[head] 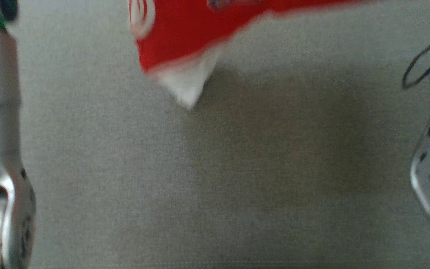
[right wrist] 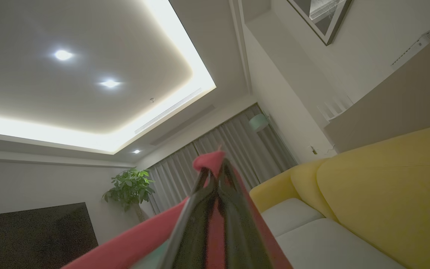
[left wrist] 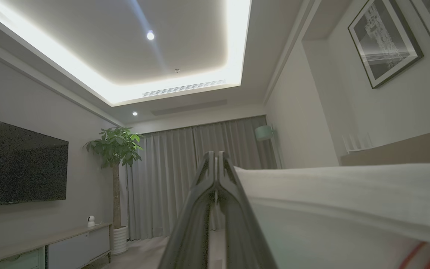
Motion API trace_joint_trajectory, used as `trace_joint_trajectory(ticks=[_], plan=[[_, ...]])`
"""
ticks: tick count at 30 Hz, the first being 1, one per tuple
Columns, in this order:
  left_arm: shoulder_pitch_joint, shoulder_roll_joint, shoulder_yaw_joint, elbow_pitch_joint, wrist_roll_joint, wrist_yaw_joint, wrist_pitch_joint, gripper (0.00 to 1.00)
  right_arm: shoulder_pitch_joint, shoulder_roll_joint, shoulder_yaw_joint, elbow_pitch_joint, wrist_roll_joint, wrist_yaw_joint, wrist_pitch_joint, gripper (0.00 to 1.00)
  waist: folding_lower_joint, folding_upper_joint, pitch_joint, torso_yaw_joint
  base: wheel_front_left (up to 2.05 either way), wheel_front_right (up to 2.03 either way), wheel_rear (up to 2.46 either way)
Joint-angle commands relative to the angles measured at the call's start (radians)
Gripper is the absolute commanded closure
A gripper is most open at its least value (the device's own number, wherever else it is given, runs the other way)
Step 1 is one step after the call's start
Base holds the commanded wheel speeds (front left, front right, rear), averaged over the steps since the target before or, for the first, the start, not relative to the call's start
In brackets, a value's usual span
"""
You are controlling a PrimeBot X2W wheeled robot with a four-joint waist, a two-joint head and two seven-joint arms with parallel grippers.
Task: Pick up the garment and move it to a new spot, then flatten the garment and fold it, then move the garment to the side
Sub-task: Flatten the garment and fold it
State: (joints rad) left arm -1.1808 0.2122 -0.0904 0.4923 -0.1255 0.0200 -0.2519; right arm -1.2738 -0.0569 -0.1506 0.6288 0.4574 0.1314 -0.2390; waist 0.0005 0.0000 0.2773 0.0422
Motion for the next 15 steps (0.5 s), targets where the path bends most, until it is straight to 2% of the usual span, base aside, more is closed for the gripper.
trace_joint_trajectory(ticks=[1, 4, 7, 11, 15], plan=[[-0.060, 0.046, 0.035, -0.022, 0.007, 0.010, -0.006, 1.00, -0.051, -0.002, -0.003, -0.014, -0.013, -0.001, -0.010, 1.00, -0.0005, 0.0000, 0.039, 0.006, 0.00, 0.00, 0.00], [-0.102, 0.036, 0.054, -0.045, 0.005, 0.014, -0.009, 1.00, -0.103, -0.016, -0.030, 0.032, -0.031, -0.001, -0.020, 1.00, -0.0005, 0.0000, 0.057, 0.012, 0.00, 0.00, 0.00], [-0.043, 0.026, 0.073, -0.094, 0.005, 0.007, -0.009, 1.00, -0.074, -0.021, -0.057, 0.042, -0.023, -0.001, -0.022, 1.00, -0.0005, 0.0000, 0.064, 0.014, 0.00, 0.00, 0.00], [0.127, -0.014, 0.111, -0.176, -0.006, -0.001, -0.010, 1.00, 0.065, -0.027, -0.070, 0.029, 0.006, -0.001, -0.022, 1.00, -0.0005, 0.0000, 0.063, 0.017, 0.00, 0.00, 0.00], [0.376, -0.086, 0.150, -0.215, -0.021, -0.019, -0.010, 1.00, 0.286, -0.023, -0.031, 0.023, 0.080, -0.001, -0.023, 1.00, -0.0005, 0.0000, 0.029, 0.017, 0.00, 0.00, 0.00]])
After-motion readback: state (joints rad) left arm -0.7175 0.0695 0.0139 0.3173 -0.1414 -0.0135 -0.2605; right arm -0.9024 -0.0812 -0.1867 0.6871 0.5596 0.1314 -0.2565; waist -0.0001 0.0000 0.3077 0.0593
